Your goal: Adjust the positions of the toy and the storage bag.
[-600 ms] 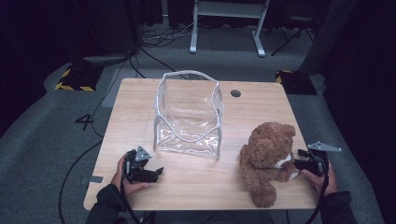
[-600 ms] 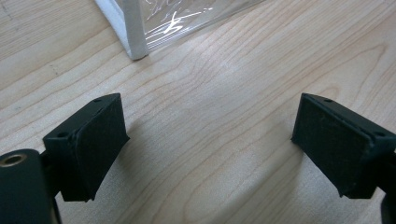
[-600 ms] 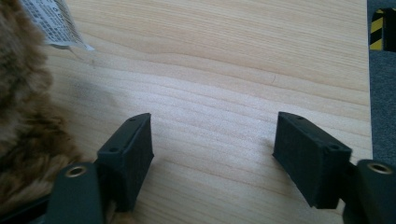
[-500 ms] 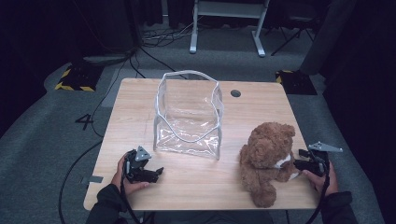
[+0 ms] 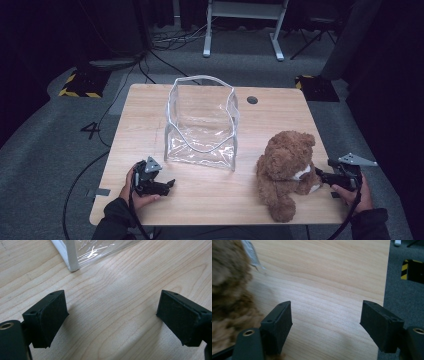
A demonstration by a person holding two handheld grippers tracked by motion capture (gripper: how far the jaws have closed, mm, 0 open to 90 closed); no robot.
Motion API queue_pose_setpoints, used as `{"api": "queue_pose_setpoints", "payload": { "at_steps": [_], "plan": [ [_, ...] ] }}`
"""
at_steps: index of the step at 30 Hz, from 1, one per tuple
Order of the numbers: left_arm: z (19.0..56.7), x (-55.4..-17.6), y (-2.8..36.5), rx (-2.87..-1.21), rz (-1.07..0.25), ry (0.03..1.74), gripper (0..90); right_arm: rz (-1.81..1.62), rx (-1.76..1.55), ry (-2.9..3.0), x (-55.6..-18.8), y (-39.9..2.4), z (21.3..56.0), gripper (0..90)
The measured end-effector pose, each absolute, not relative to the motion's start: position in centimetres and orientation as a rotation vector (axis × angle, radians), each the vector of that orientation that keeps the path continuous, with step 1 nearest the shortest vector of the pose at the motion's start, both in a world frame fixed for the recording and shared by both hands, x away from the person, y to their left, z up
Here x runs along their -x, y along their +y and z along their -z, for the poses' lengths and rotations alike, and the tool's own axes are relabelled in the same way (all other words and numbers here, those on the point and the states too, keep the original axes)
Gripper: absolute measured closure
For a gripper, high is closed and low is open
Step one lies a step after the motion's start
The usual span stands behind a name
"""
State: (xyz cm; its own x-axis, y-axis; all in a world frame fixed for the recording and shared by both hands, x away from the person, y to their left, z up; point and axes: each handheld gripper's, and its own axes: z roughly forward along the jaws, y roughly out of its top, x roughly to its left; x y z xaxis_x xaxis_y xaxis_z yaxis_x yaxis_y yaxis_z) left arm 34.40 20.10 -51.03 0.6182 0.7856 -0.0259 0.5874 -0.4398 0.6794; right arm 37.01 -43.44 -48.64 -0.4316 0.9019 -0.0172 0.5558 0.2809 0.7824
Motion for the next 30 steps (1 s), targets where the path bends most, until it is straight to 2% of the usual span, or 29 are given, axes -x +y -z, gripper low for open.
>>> {"api": "queue_pose_setpoints", "payload": {
  "at_steps": [16,20,30],
  "plan": [
    [51.0,-34.4,20.1,-2.181,-0.388,1.073,9.7,-1.120,-1.125,2.095,-34.6,-43.0,44.3,21.7],
    [51.0,-34.4,20.1,-2.181,-0.388,1.073,9.7,-1.170,-1.039,2.125,-34.0,-42.4,43.4,19.0],
    [51.0,-34.4,20.1,-2.181,-0.388,1.073,9.7,-1.236,-0.919,2.220,-33.4,-40.9,42.4,19.2]
  ]
}}
